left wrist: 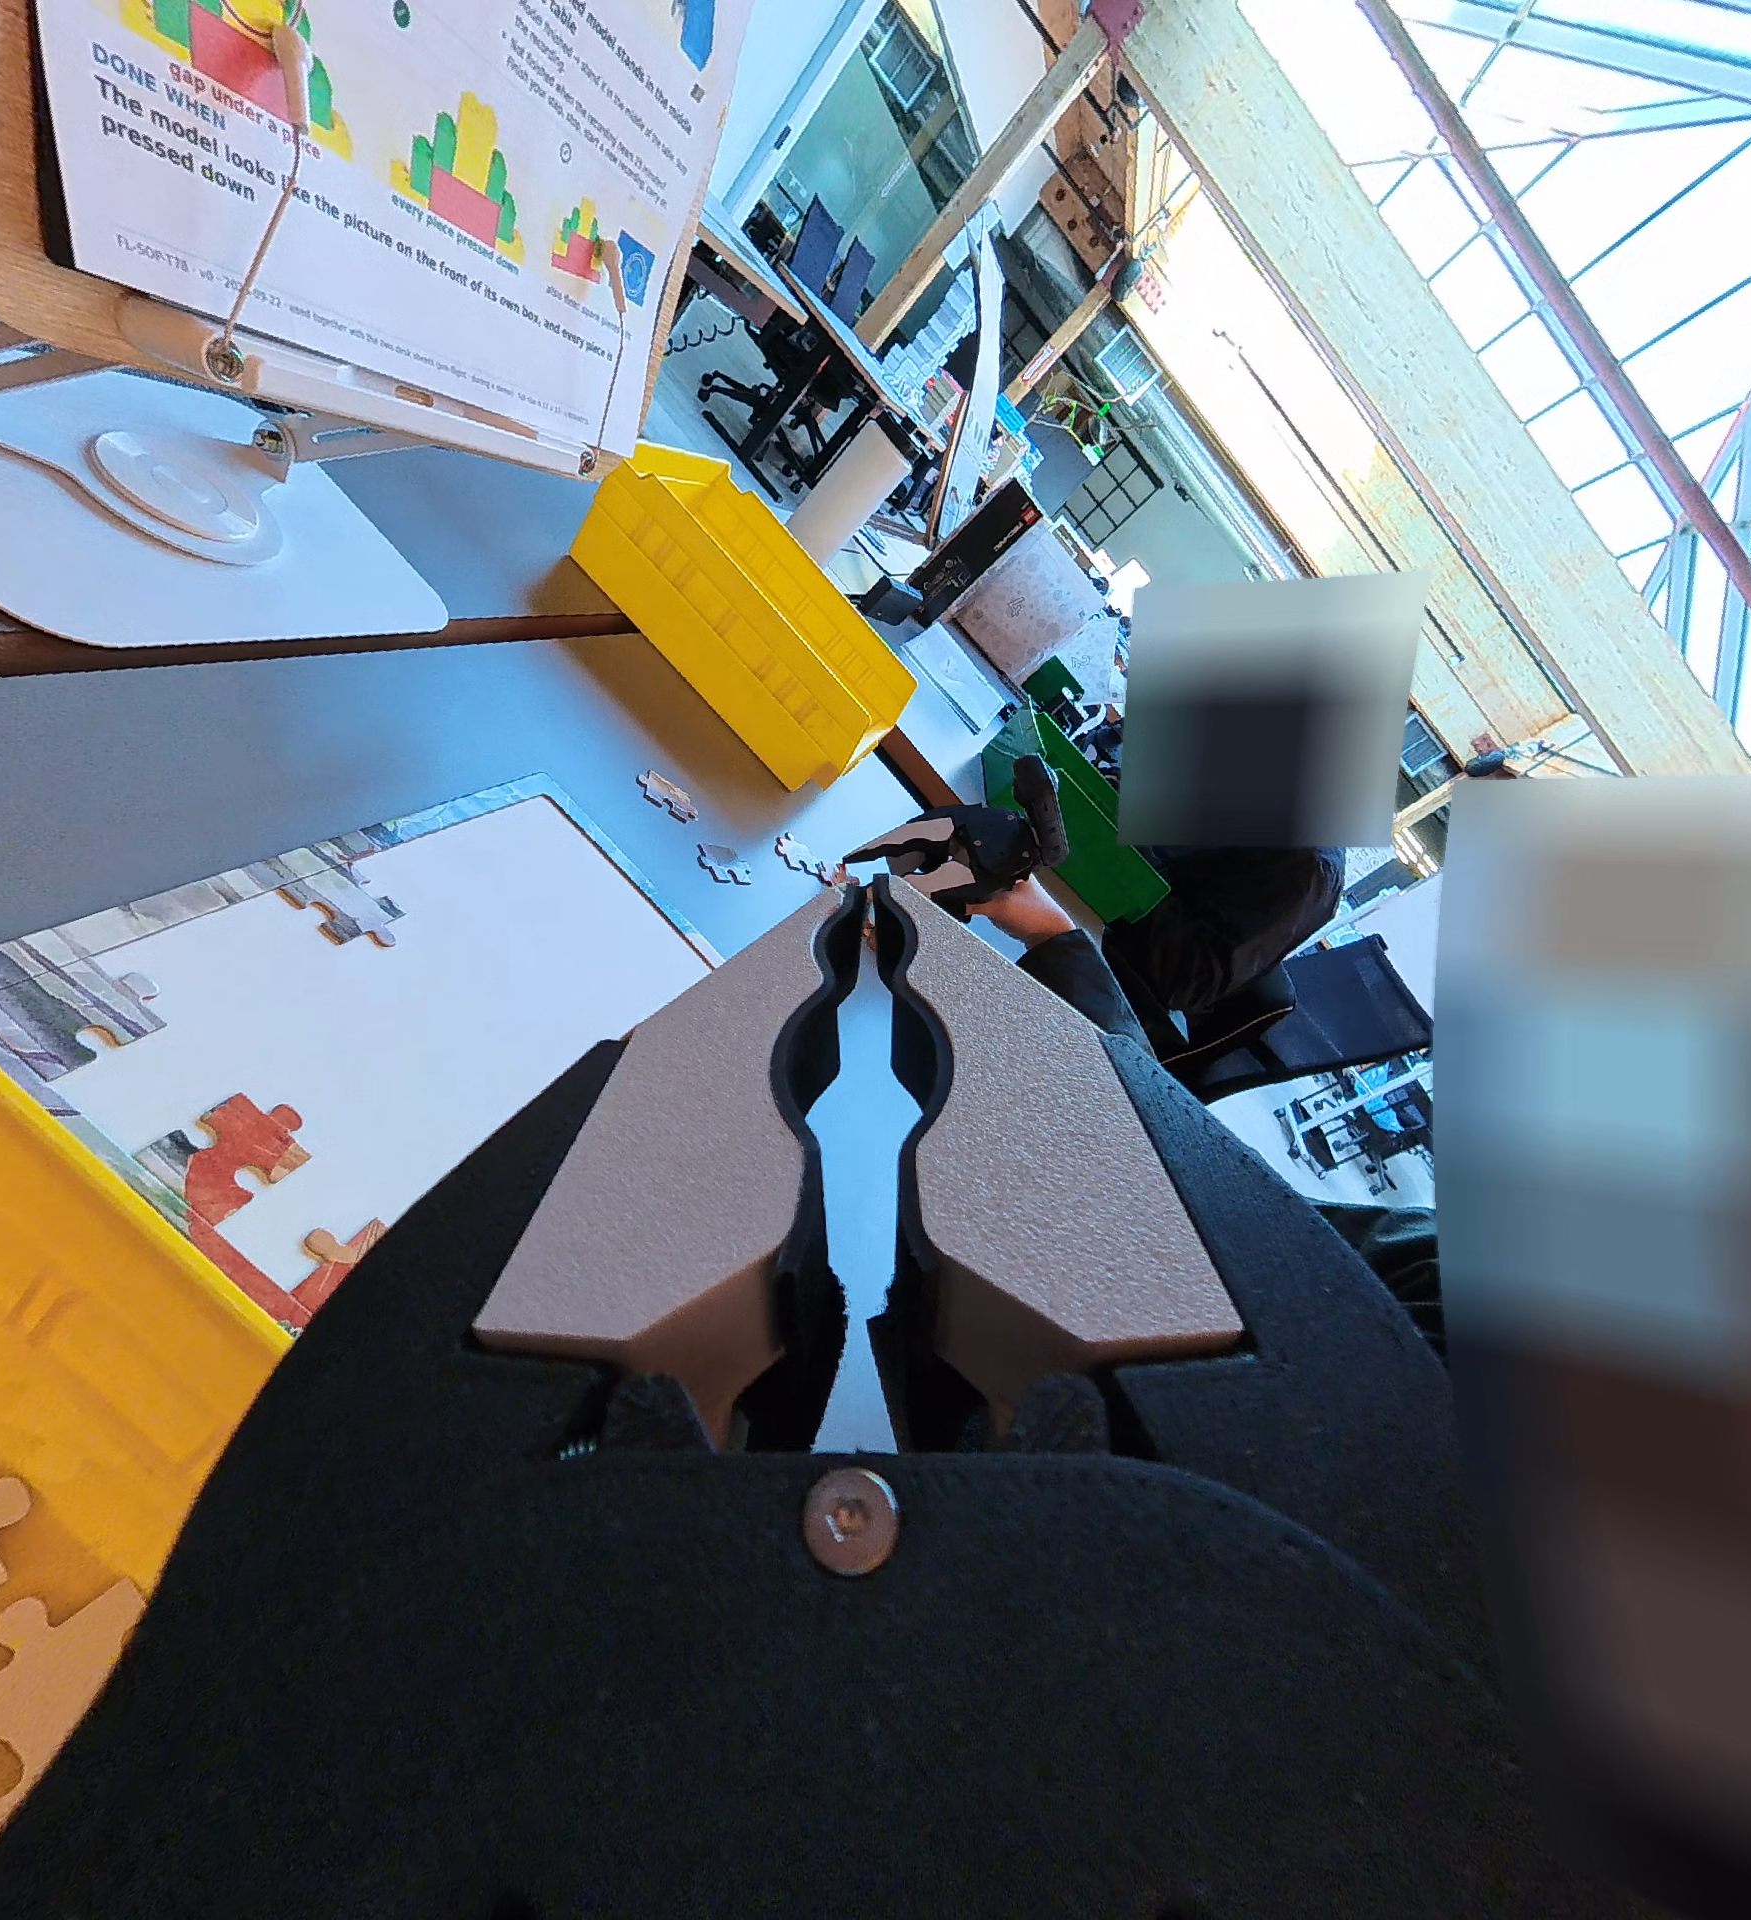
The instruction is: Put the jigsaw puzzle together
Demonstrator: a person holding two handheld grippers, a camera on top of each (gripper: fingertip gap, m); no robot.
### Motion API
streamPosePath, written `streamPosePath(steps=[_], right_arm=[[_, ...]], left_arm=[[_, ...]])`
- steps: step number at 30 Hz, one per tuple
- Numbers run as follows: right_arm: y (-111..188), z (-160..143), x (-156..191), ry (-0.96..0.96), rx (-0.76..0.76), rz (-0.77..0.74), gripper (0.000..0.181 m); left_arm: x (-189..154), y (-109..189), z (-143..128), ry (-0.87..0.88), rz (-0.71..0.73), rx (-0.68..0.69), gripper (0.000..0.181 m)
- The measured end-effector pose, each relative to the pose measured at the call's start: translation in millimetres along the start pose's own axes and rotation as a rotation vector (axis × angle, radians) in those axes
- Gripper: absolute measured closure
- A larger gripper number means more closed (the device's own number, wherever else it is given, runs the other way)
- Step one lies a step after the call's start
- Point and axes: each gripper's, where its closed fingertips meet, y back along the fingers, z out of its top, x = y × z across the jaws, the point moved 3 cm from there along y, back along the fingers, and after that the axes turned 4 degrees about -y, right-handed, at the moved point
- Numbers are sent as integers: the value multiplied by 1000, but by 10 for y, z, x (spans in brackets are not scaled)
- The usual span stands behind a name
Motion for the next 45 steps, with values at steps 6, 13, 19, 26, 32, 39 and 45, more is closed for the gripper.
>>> streamPosePath(steps=[6, 13, 19, 26, 32, 39, 45], right_arm=[[97, 52, -72, -27, -73, -21, 150], [137, -176, -285, -108, -47, -73, 150], [253, -156, -350, -143, -112, -109, 145], [796, 663, -69, -38, -483, -218, 123], [765, 1693, 1016, 53, -634, 31, 103], [491, 2470, 2283, 256, -655, 241, 107], [212, 2689, 2932, 200, -677, 431, 108]], left_arm=[[-1, 9, 7, 2, -2, -4, 181], [1, -7, -5, 4, -3, 2, 181], [0, -11, -10, 9, -7, 6, 181], [-74, 193, 76, -10, -8, -16, 180], [47, 845, 123, -196, 308, 24, 174], [548, 1302, -222, -365, 707, 332, 169], [1299, 943, -722, -207, 734, 618, 156]])
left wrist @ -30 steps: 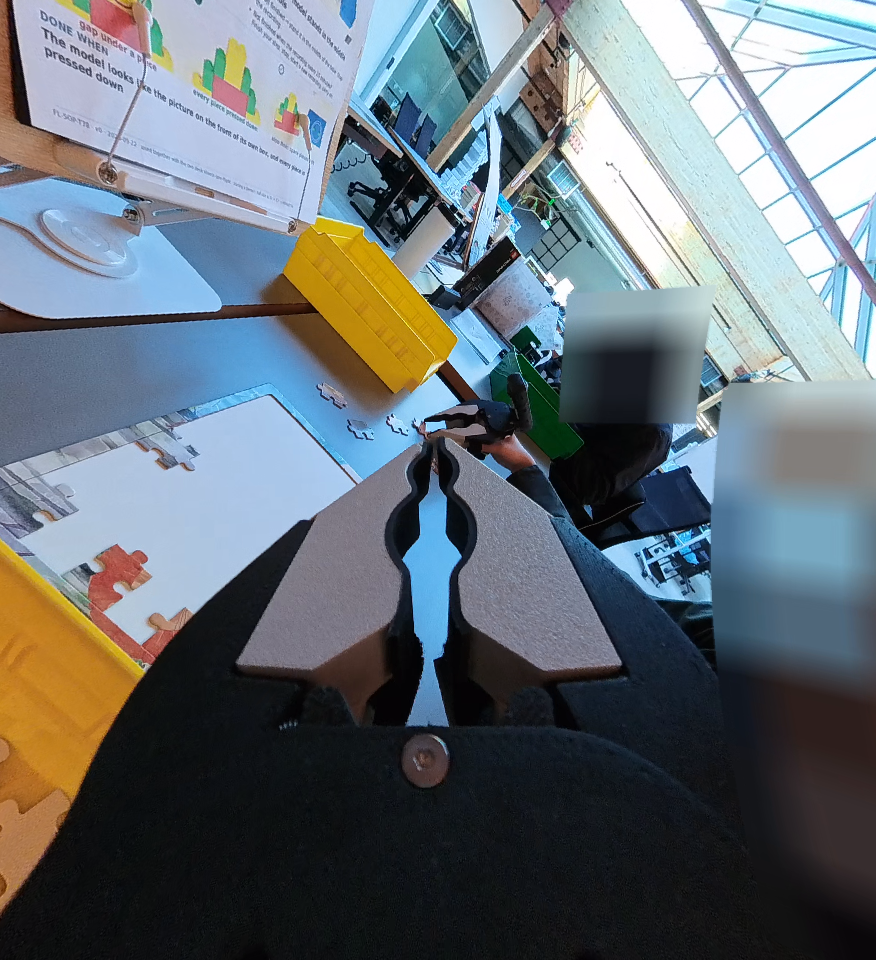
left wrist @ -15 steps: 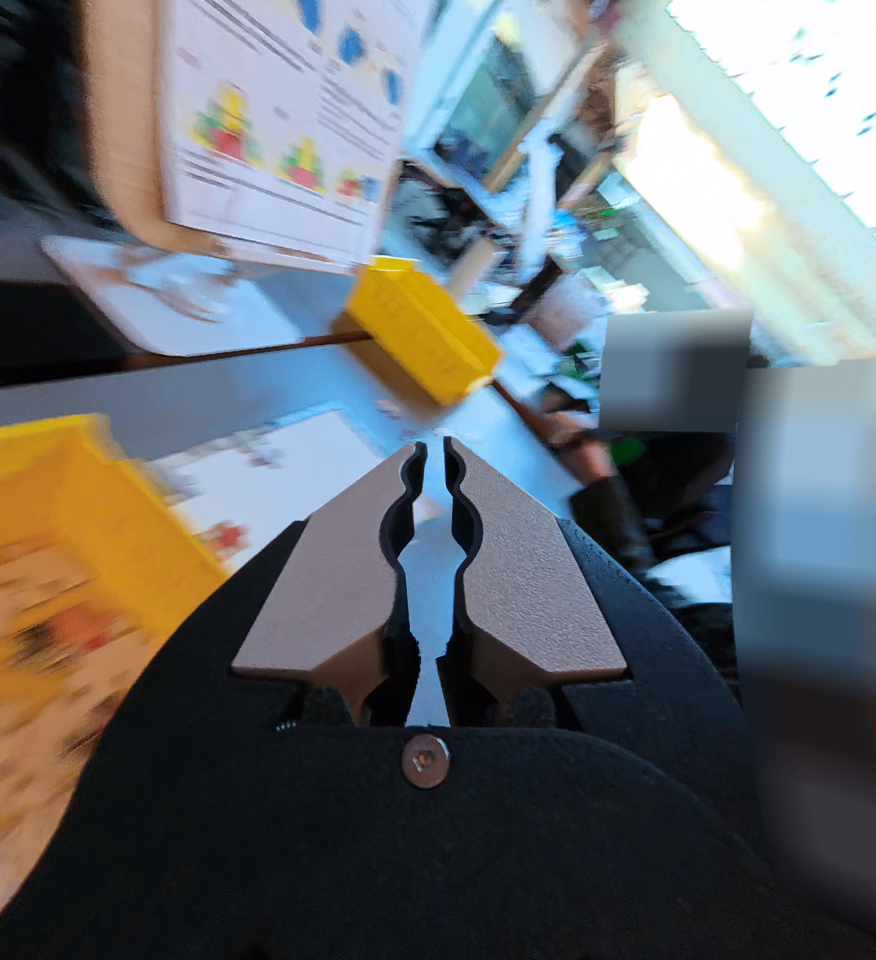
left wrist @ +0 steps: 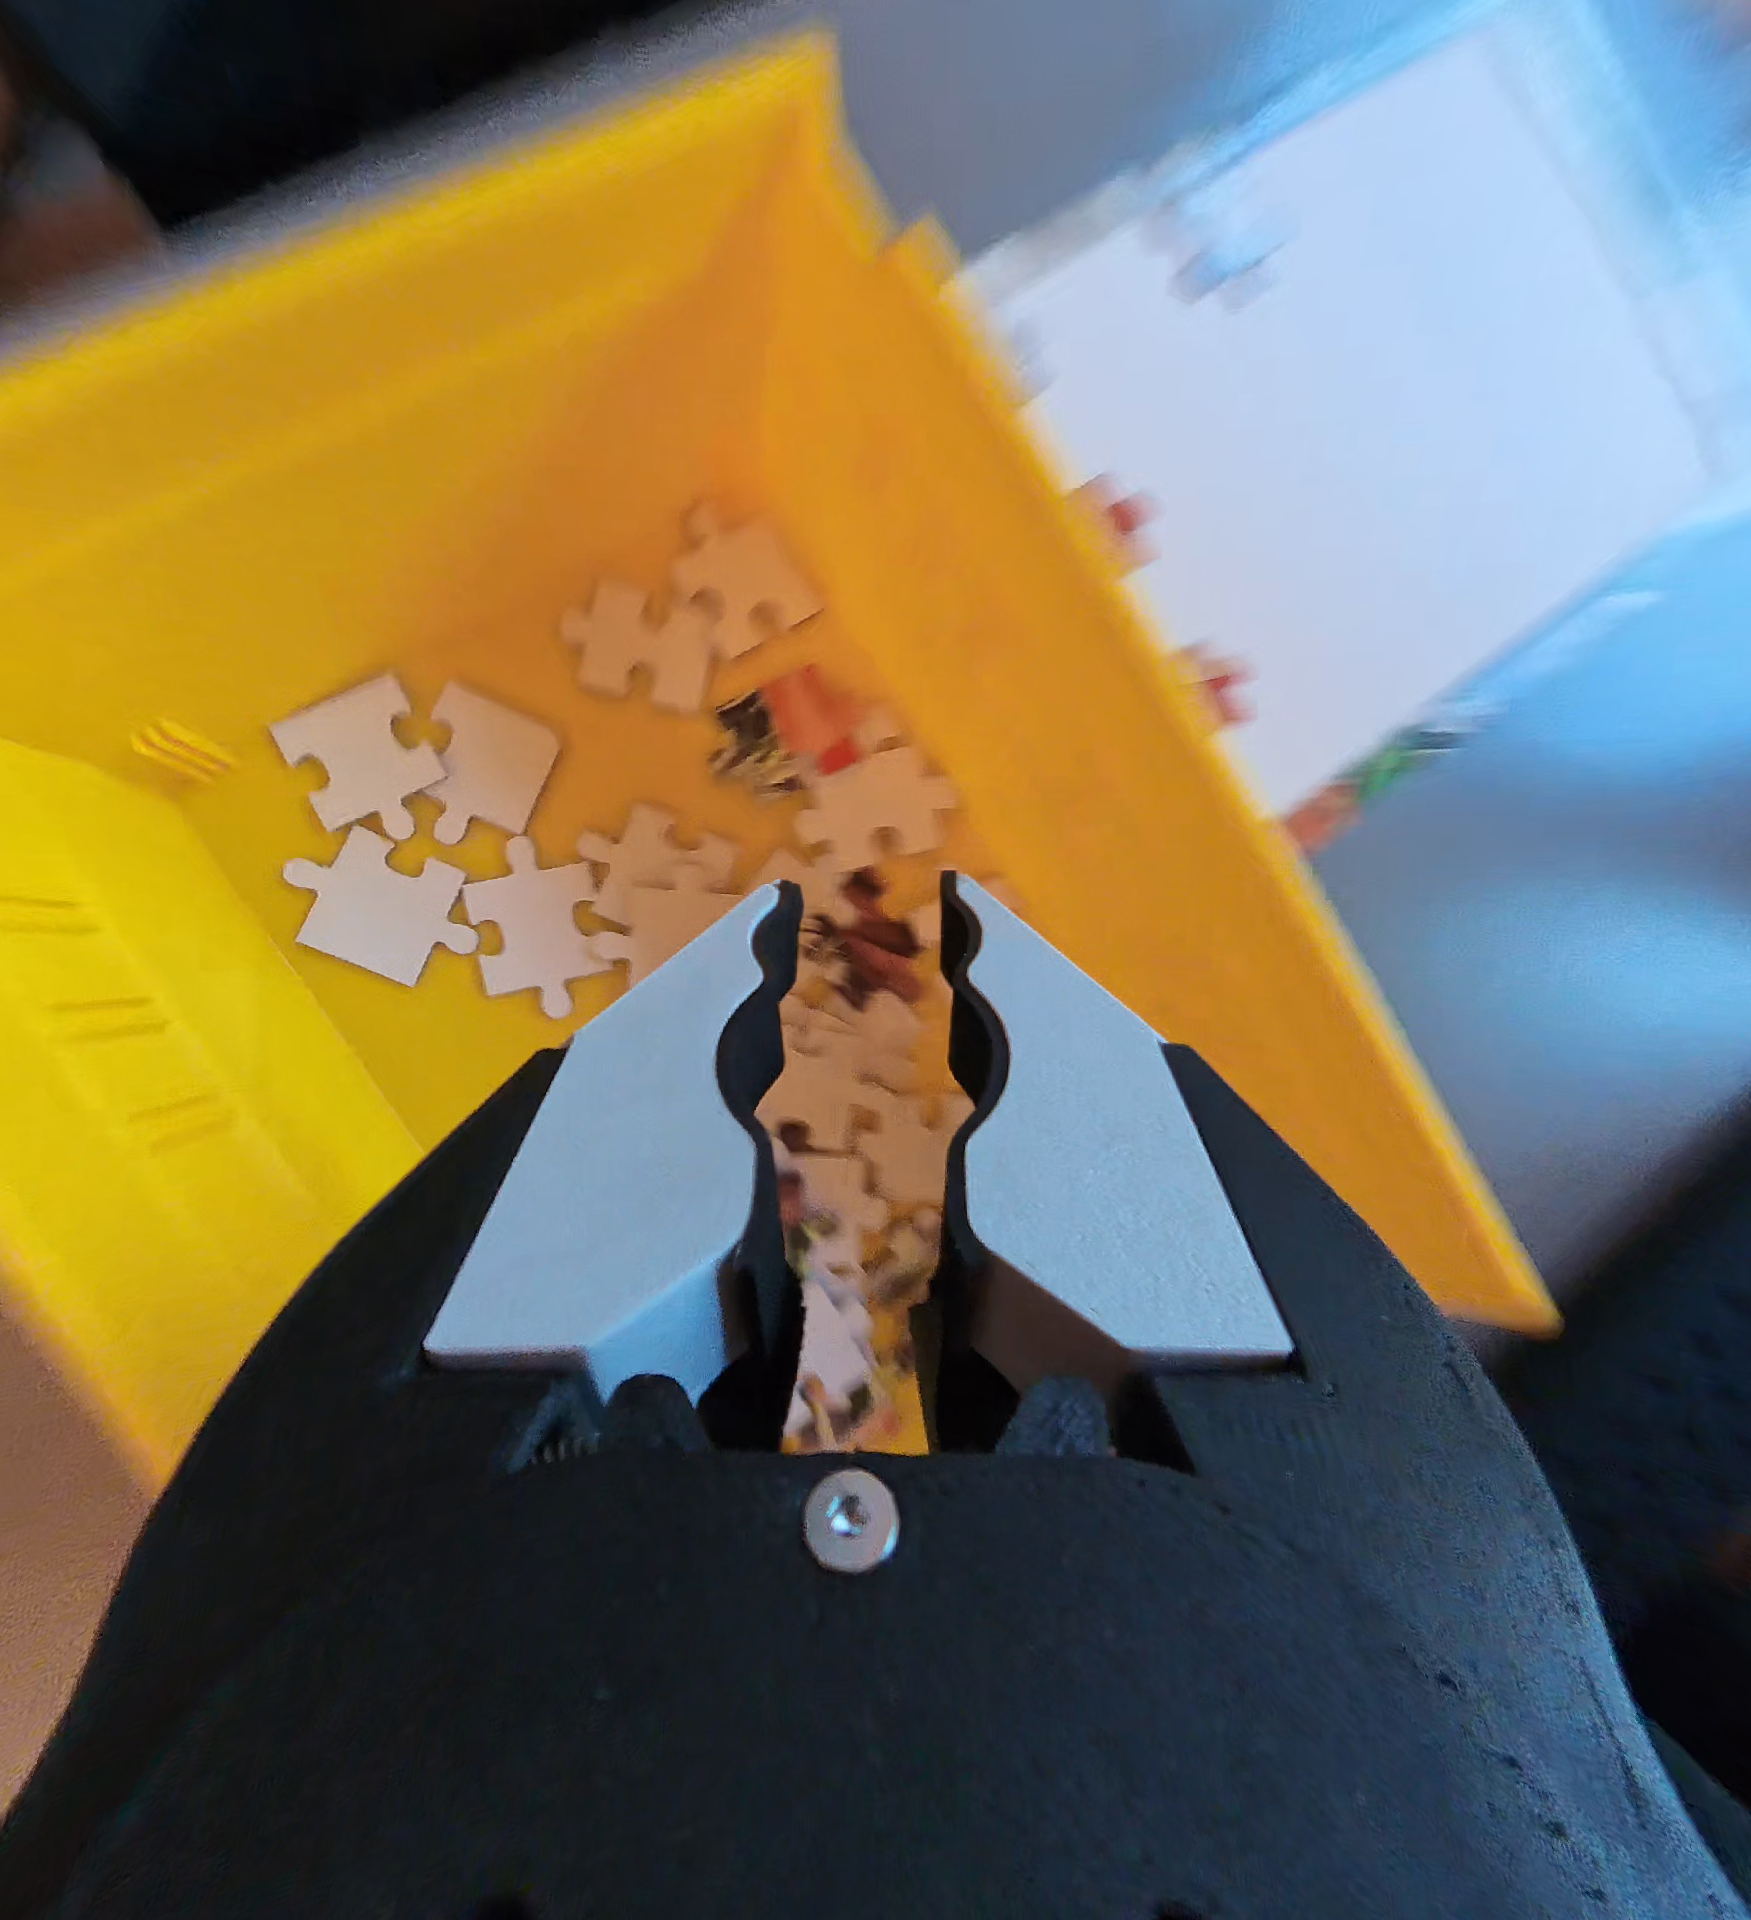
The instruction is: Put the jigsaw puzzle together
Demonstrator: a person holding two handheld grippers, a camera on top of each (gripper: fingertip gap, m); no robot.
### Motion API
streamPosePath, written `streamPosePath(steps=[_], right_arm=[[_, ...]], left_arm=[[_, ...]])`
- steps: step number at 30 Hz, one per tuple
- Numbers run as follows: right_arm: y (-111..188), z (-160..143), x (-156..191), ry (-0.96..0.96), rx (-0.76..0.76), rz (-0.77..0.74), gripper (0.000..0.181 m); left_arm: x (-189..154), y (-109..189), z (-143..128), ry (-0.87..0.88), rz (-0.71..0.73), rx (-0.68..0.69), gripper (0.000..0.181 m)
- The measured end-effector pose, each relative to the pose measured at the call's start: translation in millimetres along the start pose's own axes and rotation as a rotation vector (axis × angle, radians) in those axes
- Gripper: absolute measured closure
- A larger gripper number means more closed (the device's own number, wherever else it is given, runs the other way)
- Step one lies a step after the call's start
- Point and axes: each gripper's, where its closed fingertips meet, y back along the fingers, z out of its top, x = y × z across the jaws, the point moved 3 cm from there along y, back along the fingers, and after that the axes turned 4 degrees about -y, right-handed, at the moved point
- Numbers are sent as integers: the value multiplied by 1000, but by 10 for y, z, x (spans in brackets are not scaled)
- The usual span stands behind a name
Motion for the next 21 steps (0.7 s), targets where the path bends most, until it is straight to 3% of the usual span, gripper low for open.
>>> streamPosePath(steps=[4, 7, 13, 19, 21], right_arm=[[-141, -351, 9, -44, 34, 28, 108], [-116, -517, -134, -98, 43, 14, 110], [42, -552, -391, -258, -42, -1, 115], [121, -608, -491, -267, -26, -26, 115], [118, -616, -478, -261, -16, -24, 115]], left_arm=[[154, -387, 125, -9, 68, -30, 150], [190, -528, 129, 6, 53, -40, 131], [230, -748, 11, -11, 33, 17, 120], [213, -908, -30, -146, 94, 73, 111], [208, -905, -1, -159, 106, 55, 116]])
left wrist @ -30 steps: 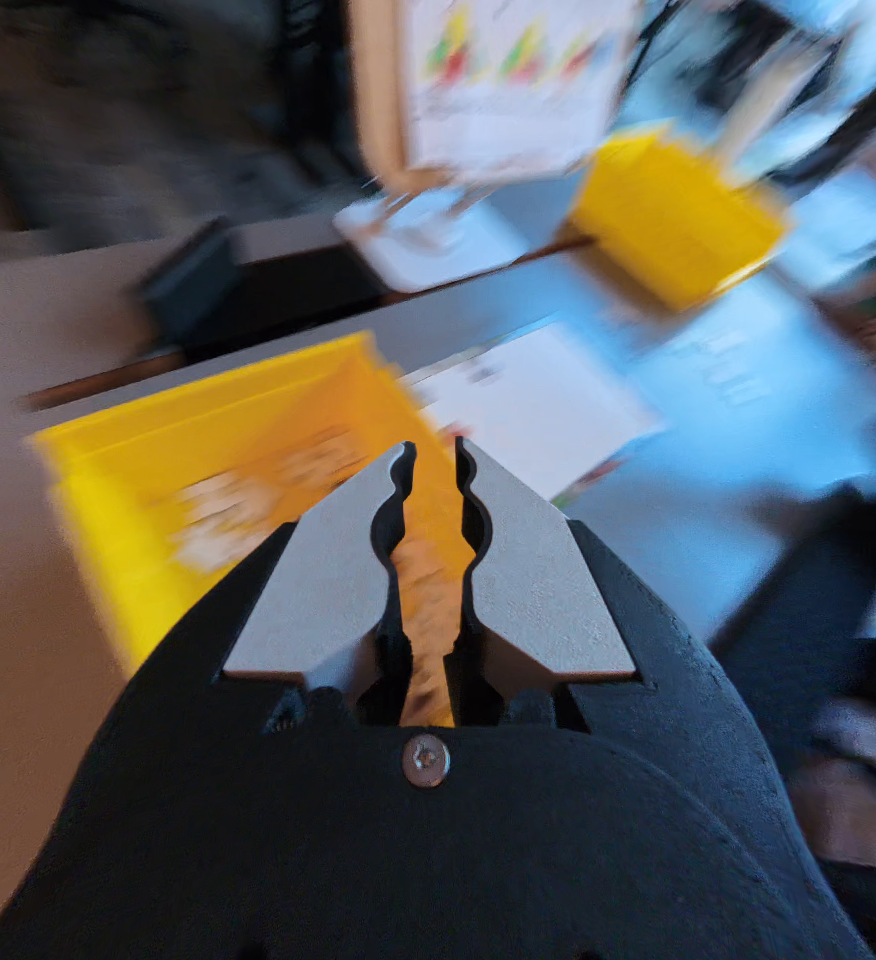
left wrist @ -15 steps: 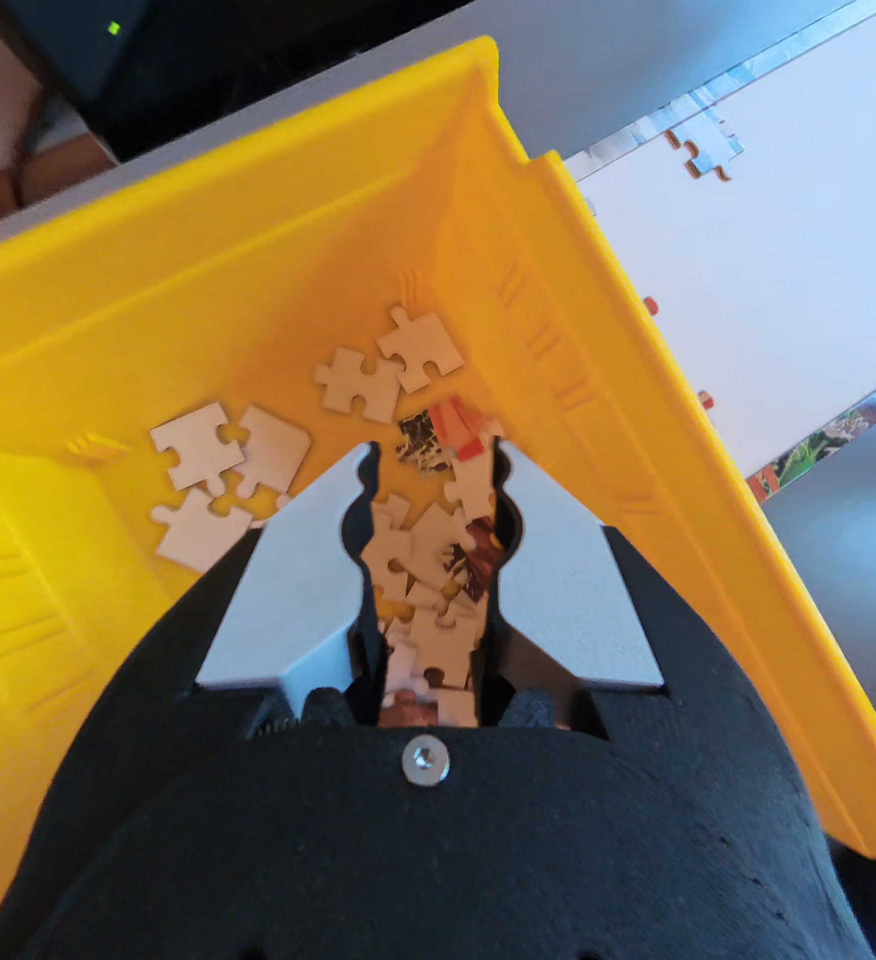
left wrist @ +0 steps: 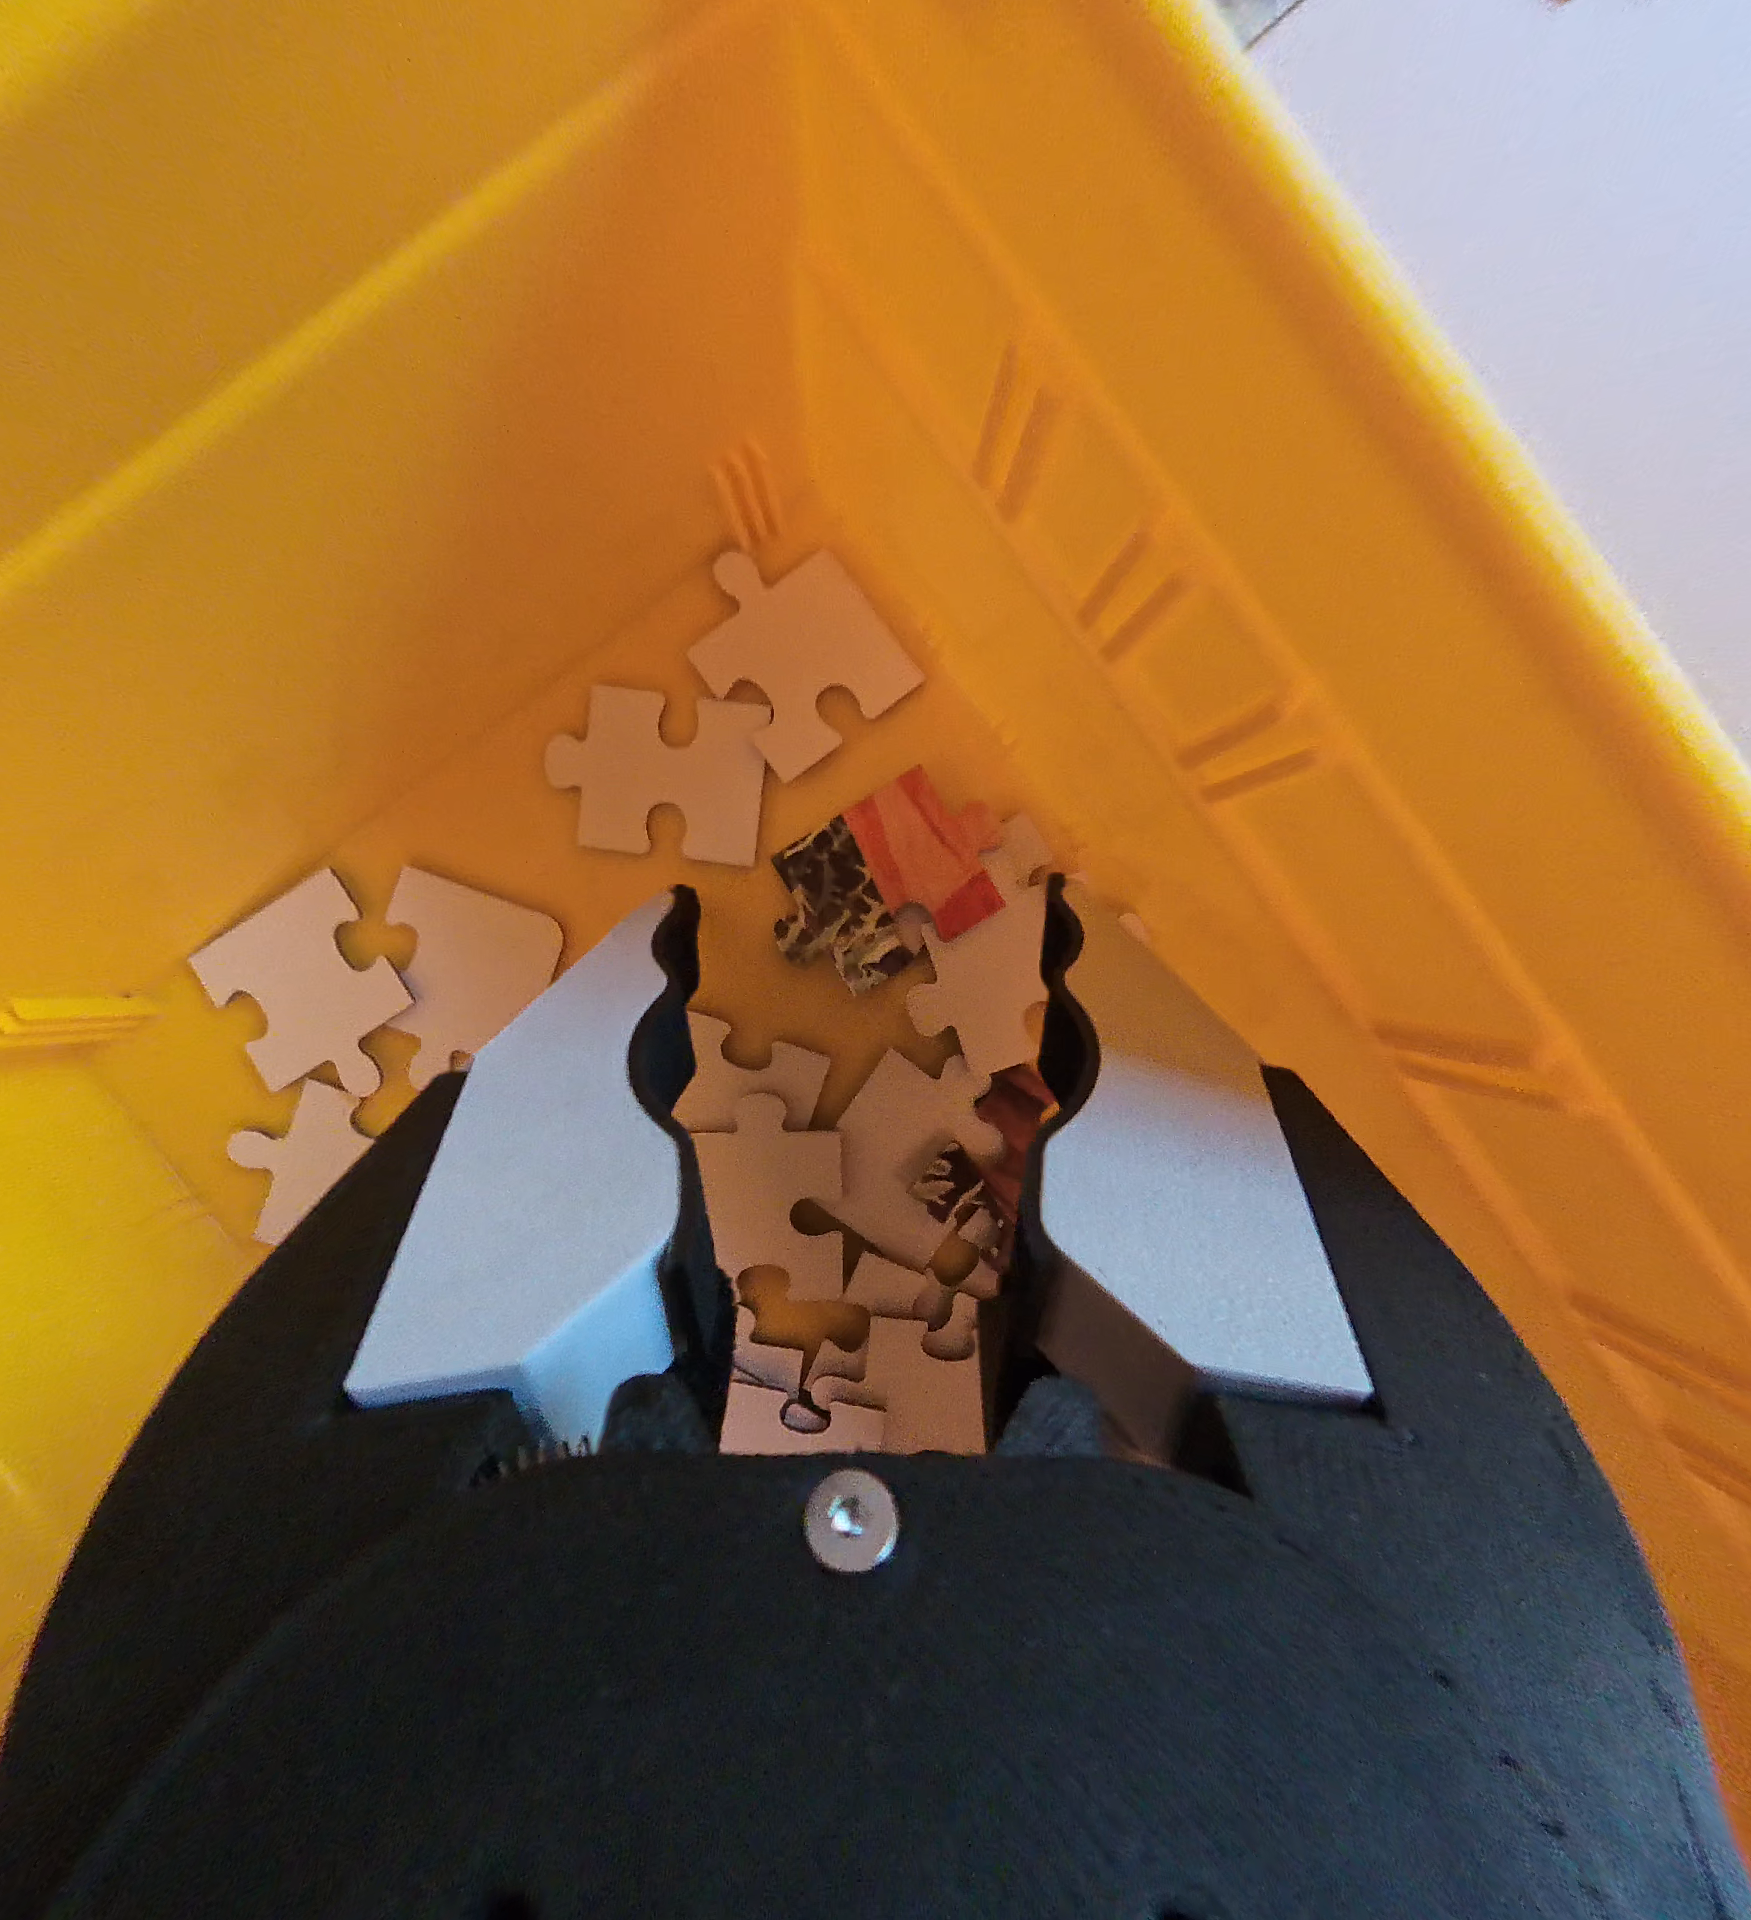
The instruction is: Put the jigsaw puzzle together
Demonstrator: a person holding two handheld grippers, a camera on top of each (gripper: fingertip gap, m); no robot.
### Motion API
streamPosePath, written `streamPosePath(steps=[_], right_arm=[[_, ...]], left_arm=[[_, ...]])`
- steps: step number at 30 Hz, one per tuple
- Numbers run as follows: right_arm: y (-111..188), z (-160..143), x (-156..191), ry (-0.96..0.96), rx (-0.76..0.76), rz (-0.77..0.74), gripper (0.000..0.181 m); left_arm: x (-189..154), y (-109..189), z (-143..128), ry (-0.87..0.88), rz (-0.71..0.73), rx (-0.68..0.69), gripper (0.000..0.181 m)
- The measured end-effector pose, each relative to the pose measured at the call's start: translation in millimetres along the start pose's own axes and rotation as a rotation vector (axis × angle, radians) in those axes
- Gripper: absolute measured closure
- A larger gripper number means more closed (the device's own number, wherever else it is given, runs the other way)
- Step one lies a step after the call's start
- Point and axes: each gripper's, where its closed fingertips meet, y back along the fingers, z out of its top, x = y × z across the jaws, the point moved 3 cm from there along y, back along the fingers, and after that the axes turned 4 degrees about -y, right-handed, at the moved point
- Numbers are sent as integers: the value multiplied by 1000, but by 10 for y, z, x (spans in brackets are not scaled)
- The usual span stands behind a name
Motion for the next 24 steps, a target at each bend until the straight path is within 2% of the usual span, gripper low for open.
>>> streamPosePath(steps=[1, 5, 11, 14, 16, 18, 21, 24], right_arm=[[-2, -9, 6, 8, 7, -1, 115], [-15, -58, 22, 41, 39, -8, 115], [-29, -107, 9, 34, 49, -3, 115], [-41, -137, -9, 37, 57, -9, 116], [-54, -143, -14, 45, 56, -14, 116], [-75, -97, -8, 48, 36, -18, 116], [-135, 124, -28, -8, -34, -58, 119], [-256, 471, 50, -108, -108, -42, 125]], left_arm=[[-1, -3, -6, 4, -4, 3, 117], [-25, 18, -34, 16, -50, -4, 144], [51, 152, -5, -10, 20, -23, 146], [83, 350, 103, -12, 77, -68, 146], [85, 591, 262, -4, 136, -144, 146], [-11, 904, 522, 4, 169, -284, 146], [-451, 1379, 1005, -78, 140, -563, 146], [-915, 1667, 1311, -238, 216, -708, 146]])
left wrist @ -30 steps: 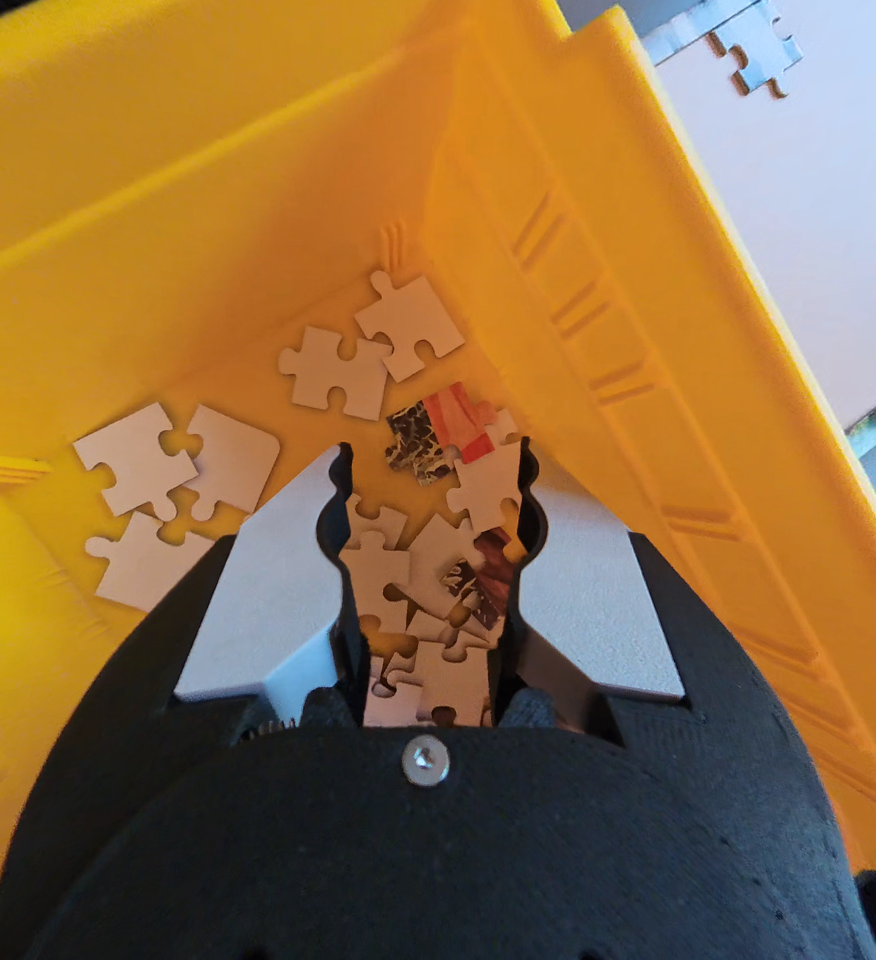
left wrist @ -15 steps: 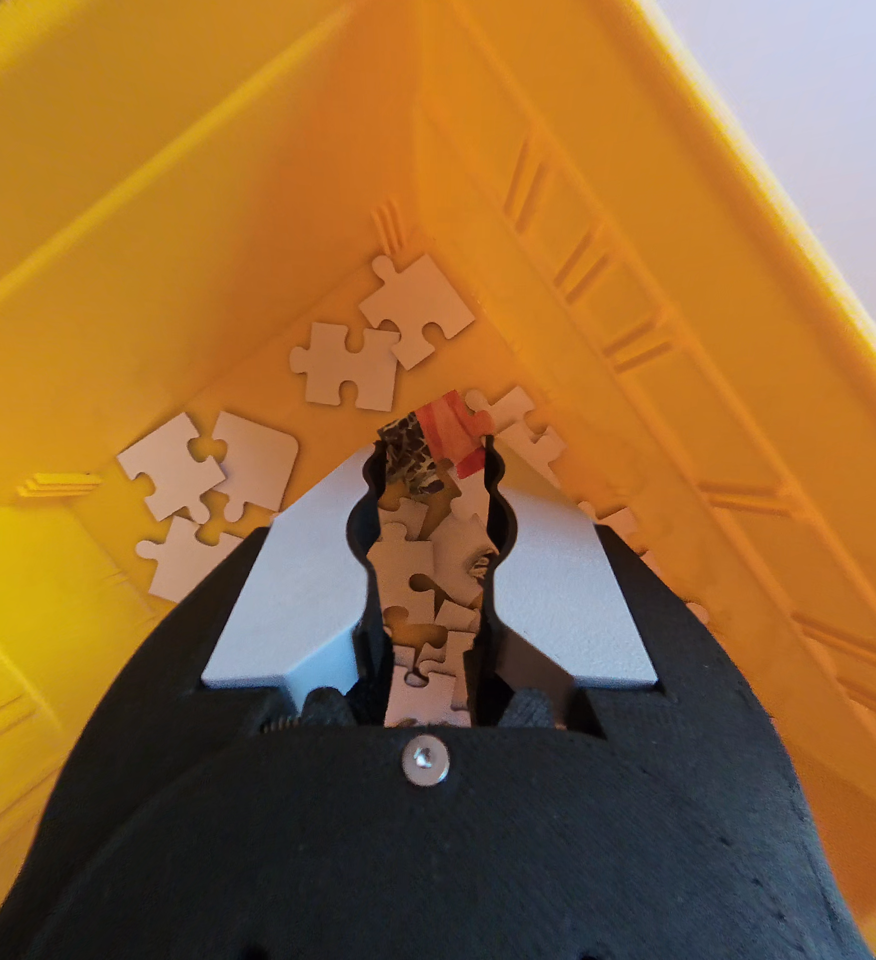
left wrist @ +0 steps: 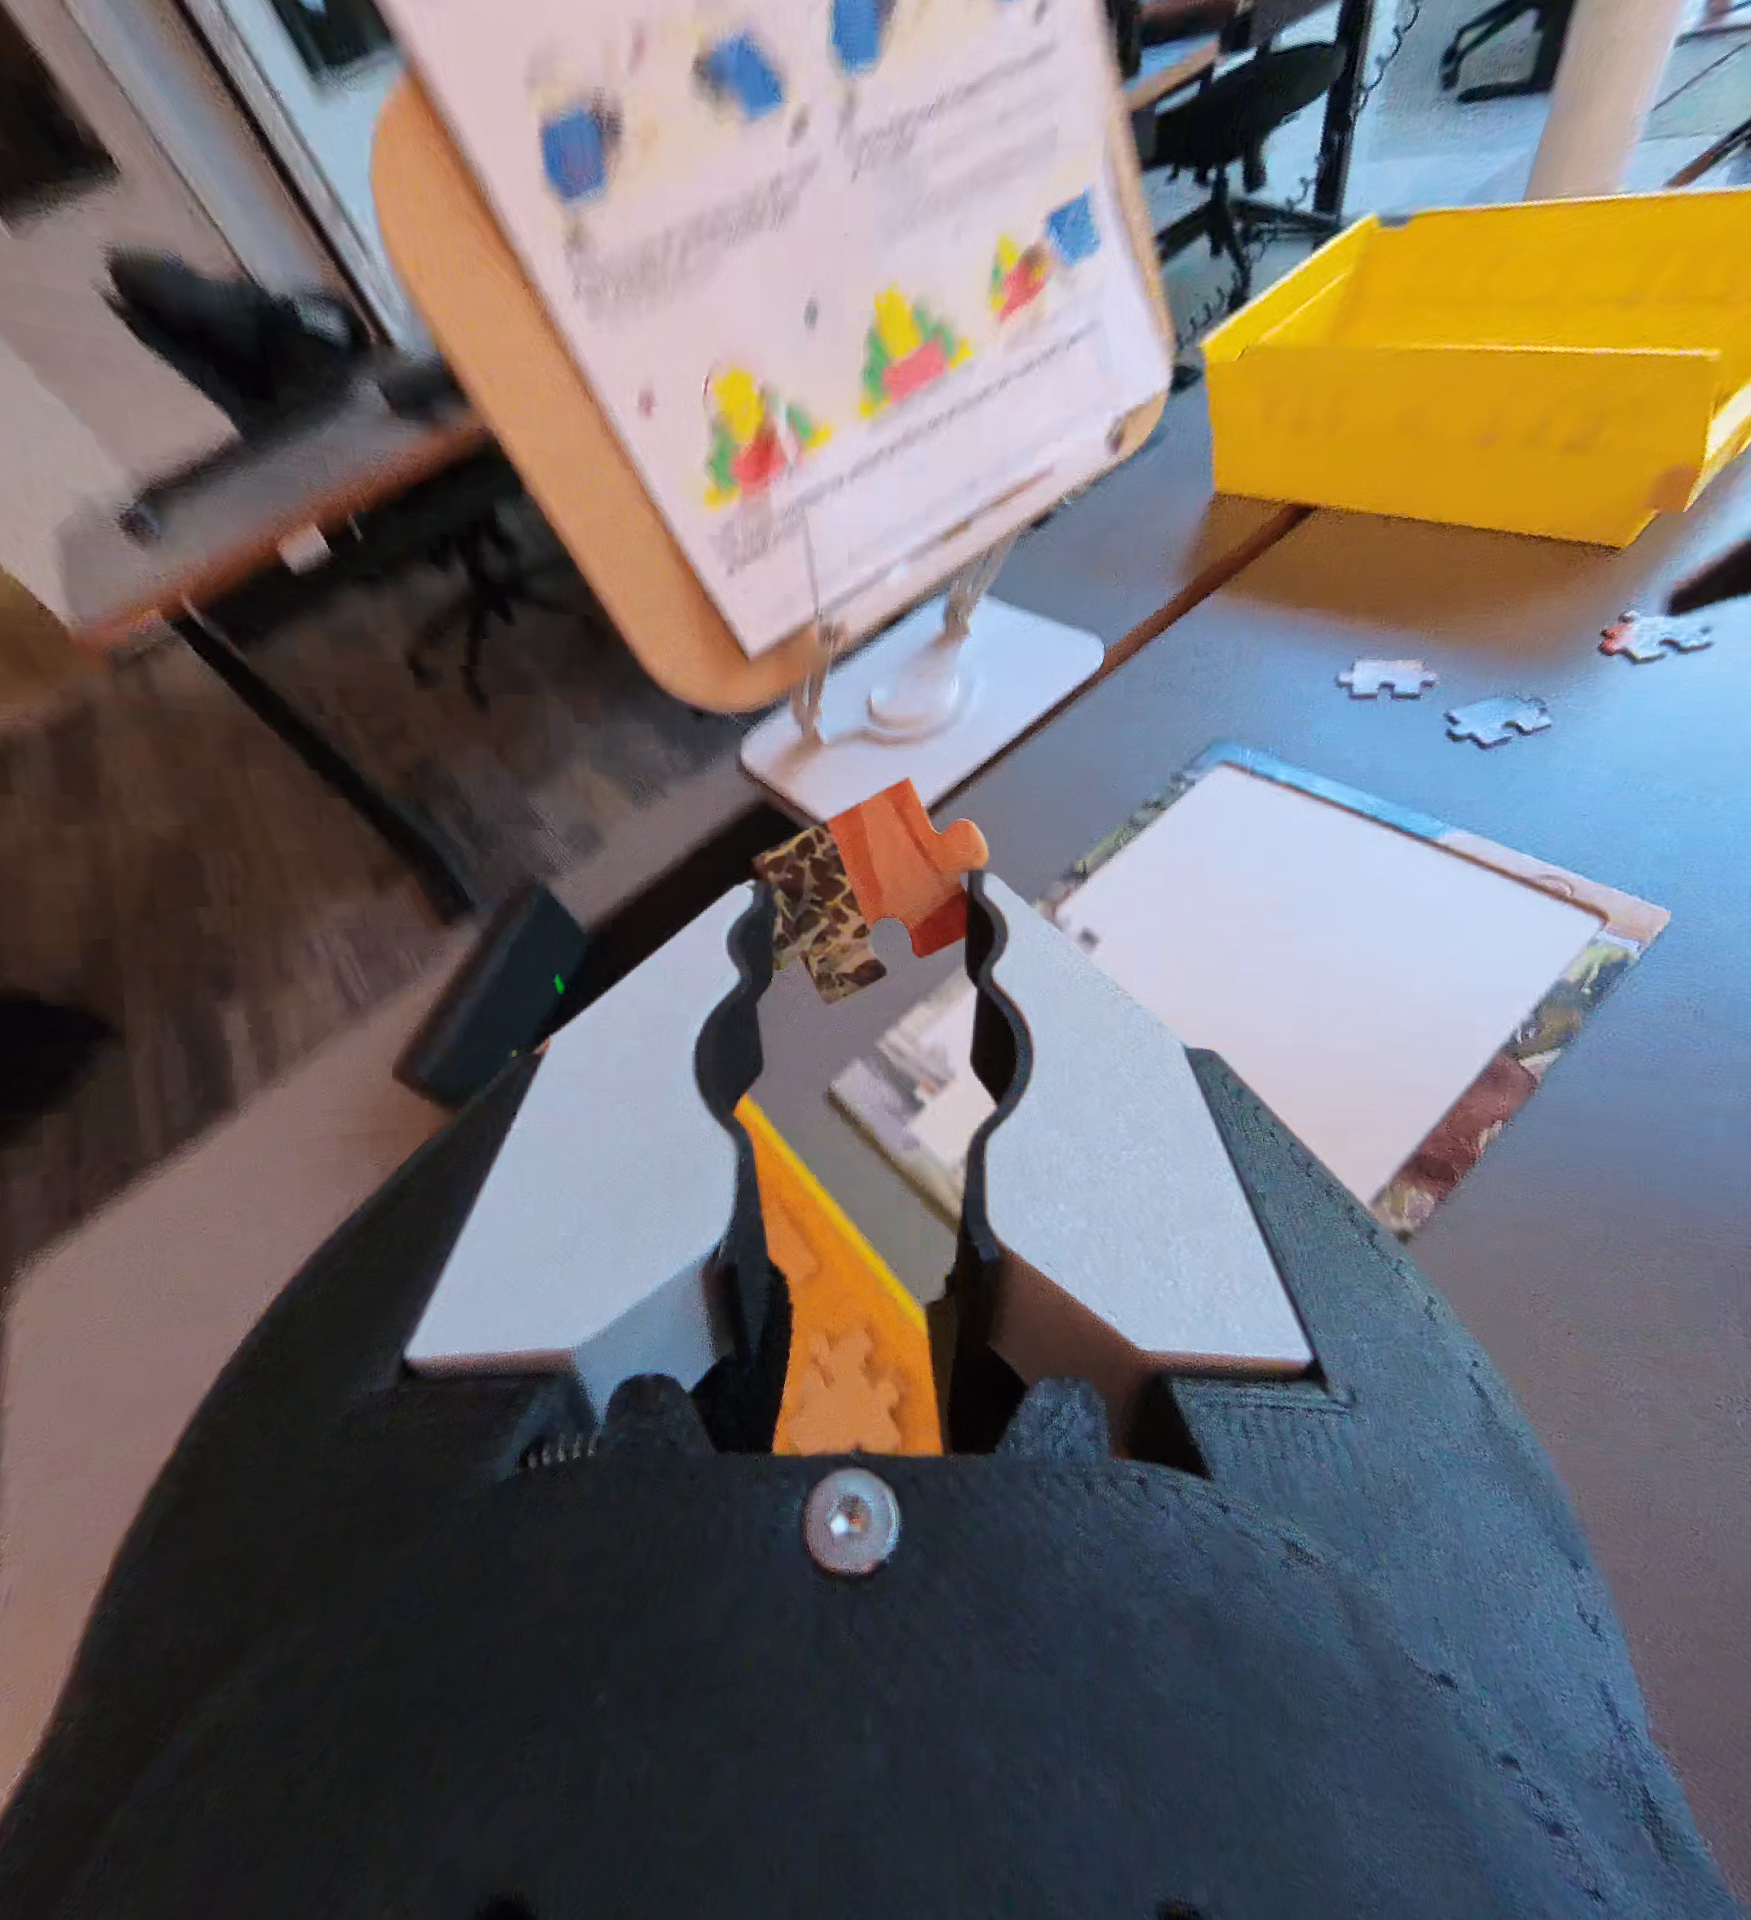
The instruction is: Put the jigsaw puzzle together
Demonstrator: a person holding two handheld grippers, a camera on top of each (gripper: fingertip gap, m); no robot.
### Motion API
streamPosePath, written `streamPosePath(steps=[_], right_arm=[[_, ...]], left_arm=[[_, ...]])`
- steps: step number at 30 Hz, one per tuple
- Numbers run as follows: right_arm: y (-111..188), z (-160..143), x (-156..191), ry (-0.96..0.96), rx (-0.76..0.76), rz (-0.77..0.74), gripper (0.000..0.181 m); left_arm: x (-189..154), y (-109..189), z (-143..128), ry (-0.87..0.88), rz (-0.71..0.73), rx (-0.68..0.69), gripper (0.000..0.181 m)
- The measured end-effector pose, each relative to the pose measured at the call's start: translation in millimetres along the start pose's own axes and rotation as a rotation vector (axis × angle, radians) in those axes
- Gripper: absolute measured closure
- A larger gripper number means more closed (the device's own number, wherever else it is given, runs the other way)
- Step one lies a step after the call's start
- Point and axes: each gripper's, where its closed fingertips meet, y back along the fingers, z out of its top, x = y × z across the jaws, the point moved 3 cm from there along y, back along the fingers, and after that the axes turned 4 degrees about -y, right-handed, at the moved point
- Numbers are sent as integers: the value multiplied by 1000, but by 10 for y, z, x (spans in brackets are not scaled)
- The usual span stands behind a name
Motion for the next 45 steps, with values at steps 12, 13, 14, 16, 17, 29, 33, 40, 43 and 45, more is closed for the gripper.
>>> streamPosePath(steps=[12, 13, 14, 16, 17, 29, 33, 40, 43, 45], right_arm=[[-857, 411, -26, -183, -159, 153, 140], [-887, 366, -43, -208, -144, 164, 143], [-908, 322, -66, -226, -125, 168, 145], [-909, 269, -88, -235, -99, 193, 164], [-896, 245, -92, -231, -75, 214, 178], [-311, -230, -297, -175, 535, 325, 180], [-278, -325, -137, -92, 625, 382, 181], [-254, -556, -52, 68, 772, 389, 180], [-261, -563, -40, 77, 770, 400, 181], [-264, -539, -22, 73, 749, 417, 180]], left_arm=[[-648, -23, 486, -287, 168, -92, 147], [-668, -38, 478, -285, 157, -88, 147], [-686, -51, 477, -286, 149, -88, 147], [-747, -77, 477, -295, 124, -87, 147], [-774, -89, 475, -301, 117, -85, 147], [-1174, -60, 260, 62, -518, -20, 145], [-1338, -137, 97, 50, -616, 66, 142], [-1551, -103, -95, 54, -799, 172, 172], [-1534, -119, -132, 70, -803, 186, 180], [-1512, -132, -144, 96, -805, 197, 173]])
